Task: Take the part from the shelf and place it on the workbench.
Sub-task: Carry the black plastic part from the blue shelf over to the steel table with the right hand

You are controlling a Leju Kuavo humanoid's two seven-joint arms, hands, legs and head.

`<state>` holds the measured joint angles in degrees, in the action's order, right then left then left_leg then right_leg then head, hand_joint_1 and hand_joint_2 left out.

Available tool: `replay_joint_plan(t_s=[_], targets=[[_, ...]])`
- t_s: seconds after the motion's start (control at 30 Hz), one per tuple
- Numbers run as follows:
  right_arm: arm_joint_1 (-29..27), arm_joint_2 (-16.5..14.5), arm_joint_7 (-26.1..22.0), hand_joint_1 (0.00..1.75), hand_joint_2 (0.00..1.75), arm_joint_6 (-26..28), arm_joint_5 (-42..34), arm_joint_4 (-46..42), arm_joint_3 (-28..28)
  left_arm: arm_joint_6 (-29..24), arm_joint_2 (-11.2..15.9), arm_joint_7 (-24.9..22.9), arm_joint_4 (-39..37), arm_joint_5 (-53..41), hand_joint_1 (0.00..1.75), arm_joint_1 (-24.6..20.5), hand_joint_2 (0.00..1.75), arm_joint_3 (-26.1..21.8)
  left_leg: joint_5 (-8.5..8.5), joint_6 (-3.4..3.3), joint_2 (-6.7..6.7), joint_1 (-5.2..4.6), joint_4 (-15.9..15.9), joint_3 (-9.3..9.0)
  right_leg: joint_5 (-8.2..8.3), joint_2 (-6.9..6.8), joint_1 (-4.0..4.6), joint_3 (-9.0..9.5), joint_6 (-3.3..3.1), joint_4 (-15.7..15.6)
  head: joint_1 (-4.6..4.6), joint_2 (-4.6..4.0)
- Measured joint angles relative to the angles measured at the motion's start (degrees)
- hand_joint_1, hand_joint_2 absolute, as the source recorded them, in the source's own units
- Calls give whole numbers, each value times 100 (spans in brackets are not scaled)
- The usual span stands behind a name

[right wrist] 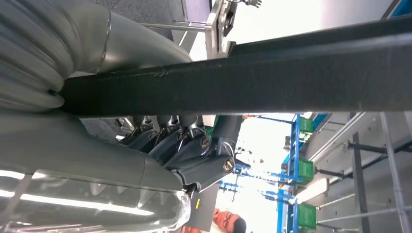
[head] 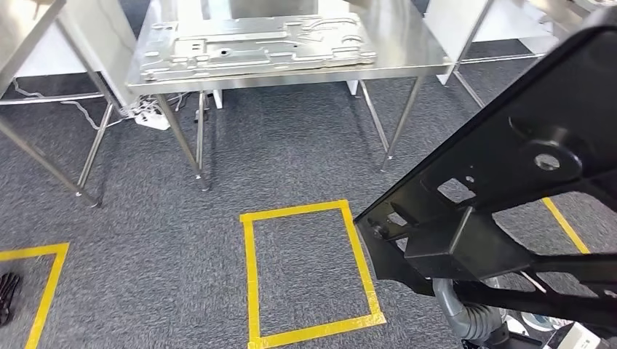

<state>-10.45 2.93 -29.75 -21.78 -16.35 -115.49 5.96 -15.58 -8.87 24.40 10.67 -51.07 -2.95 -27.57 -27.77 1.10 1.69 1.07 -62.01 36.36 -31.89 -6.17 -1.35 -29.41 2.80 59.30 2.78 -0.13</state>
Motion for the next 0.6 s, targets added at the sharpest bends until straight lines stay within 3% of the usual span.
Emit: replay_joint_plan(t_s=[0.07, 0.13, 0.17, 0.2, 0.23, 0.3, 0.37, 0.4, 0.5, 0.6], targets=[[5, -3, 1, 175, 175, 1, 15, -1, 4, 0, 1, 0, 0, 1, 0, -3, 175, -2, 23, -75, -116, 14, 25, 1, -242, 233, -12, -138, 18, 332, -50, 0], [-5, -6, -1, 175, 175, 1, 28, -1, 7, 0, 2, 1, 0, 1, 0, -10, 175, -3, 35, -117, -234, 13, 30, 11, -607, 478, -10, -501, 15, 1083, -110, 0], [-13, -6, 2, 175, 175, 1, 33, 0, 9, 0, 2, 1, 0, 1, 0, -9, 175, -3, 37, -125, -298, 10, 30, 13, -716, 525, -6, -682, 15, 1424, -133, 0], [-19, -7, 2, 175, 175, 1, 37, 0, 10, 0, 2, -1, 0, 1, 0, -5, 175, -3, 38, -127, -365, 7, 28, 14, -709, 543, -4, -786, 10, 1587, -149, 0], [-22, -8, 2, 175, 175, 1, 37, 0, 12, 0, 2, -2, 0, 1, 0, -1, 175, -3, 39, -127, -435, 6, 27, 10, -588, 557, -3, -788, 1, 1530, -162, 0], [-22, -8, 2, 175, 175, 1, 38, 0, 13, 0, 2, -2, 0, 1, 0, 1, 175, -4, 43, -122, -550, 7, 26, -6, -149, 622, -2, -520, -30, 860, -185, 0], [-19, -10, -4, 175, 175, 1, 35, -2, 14, 0, 2, -1, 0, 1, 0, 1, 175, -4, 53, -91, -630, -10, 19, 2, 108, 708, 11, -263, -54, 218, -205, 0], [-20, -13, -9, 175, 175, 2, 31, -3, 14, 0, 3, -2, 0, 1, 0, 6, 175, -4, 56, -85, -652, -26, 19, 14, 136, 734, 4, -218, -46, 75, -207, 0], [-24, -25, -22, 175, 175, 45, 45, -4, 10, 0, 9, -7, 0, 7, 0, 26, 175, -6, 76, -89, -645, -32, 52, 18, 144, 749, -3, -223, -20, 26, -171, 0], [-28, -31, -48, 175, 175, 111, 120, -5, 7, 14, 9, -29, -1, 37, 0, 29, 175, -15, 110, -45, -639, -15, 107, -12, 150, 753, 15, -223, -48, 30, -152, 0]])
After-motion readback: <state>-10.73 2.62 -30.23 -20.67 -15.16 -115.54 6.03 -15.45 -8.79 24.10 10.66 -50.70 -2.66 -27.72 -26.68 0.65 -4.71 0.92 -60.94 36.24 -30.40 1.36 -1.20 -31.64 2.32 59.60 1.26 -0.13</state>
